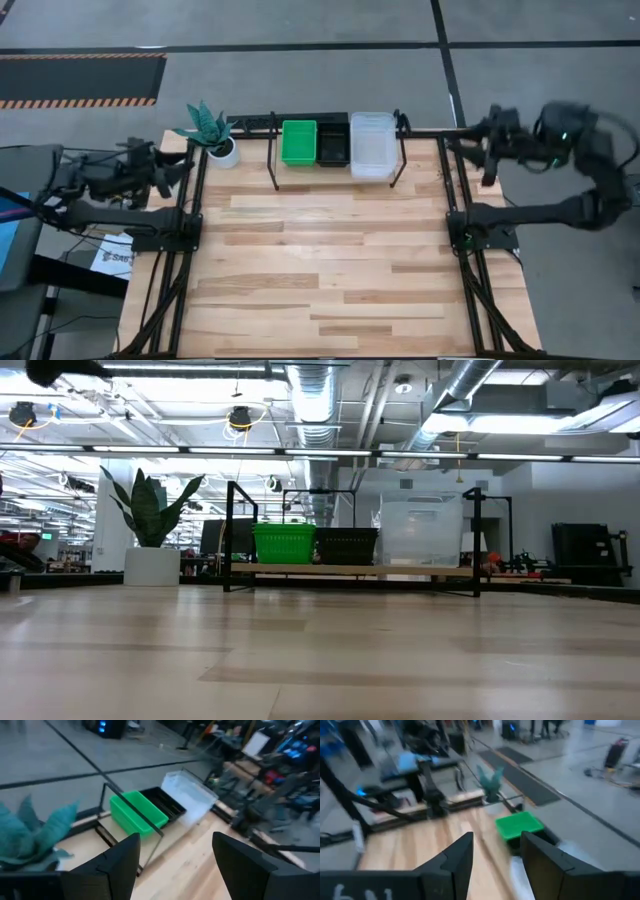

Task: Stack baskets on shelf by color
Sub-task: Return to Home Position

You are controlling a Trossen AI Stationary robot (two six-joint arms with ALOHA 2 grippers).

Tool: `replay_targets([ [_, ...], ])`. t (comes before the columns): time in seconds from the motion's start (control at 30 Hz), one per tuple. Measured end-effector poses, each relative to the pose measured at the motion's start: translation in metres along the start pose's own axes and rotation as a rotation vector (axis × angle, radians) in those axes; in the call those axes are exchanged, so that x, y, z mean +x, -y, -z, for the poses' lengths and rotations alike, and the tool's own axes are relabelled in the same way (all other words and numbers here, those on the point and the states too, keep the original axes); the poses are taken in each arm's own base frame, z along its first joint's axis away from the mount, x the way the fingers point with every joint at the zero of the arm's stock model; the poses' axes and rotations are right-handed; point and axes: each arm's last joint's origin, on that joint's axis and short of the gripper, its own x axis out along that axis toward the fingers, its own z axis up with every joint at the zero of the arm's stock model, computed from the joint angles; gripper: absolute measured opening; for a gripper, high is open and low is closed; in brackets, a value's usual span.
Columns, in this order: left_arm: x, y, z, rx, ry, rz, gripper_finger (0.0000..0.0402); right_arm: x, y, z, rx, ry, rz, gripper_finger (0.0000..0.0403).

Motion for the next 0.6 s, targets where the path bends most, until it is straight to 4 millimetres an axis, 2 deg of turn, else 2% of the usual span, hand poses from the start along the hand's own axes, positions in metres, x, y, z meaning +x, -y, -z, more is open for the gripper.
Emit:
replay_targets([
  [0.07, -0.002, -0.008, 0.012, -0.026, 0.003, 0.044, 0.0236, -0.001, 0.002, 0.032, 0.047, 0.063, -0.027, 0.0184],
  [0.13, 0.006, -0.012, 0.027, -0.041, -0.008, 0.083, 0.0236, 0.0, 0.004, 0.062, 0.095, 0.136, -0.048, 0.0185],
  [0.33, 0.05, -0.018, 0.085, -0.026, -0.08, 0.078, 0.0236, 0.023, 0.011, 0.151, 0.25, 0.243, -0.1, 0.0187],
  [0.5, 0.078, -0.021, 0.122, -0.029, -0.081, 0.168, 0.0236, 0.045, 0.015, 0.206, 0.298, 0.309, -0.128, 0.0184],
  [0.6, 0.091, -0.024, 0.142, -0.043, -0.07, 0.215, 0.0236, 0.058, 0.017, 0.225, 0.302, 0.387, -0.124, 0.0183],
])
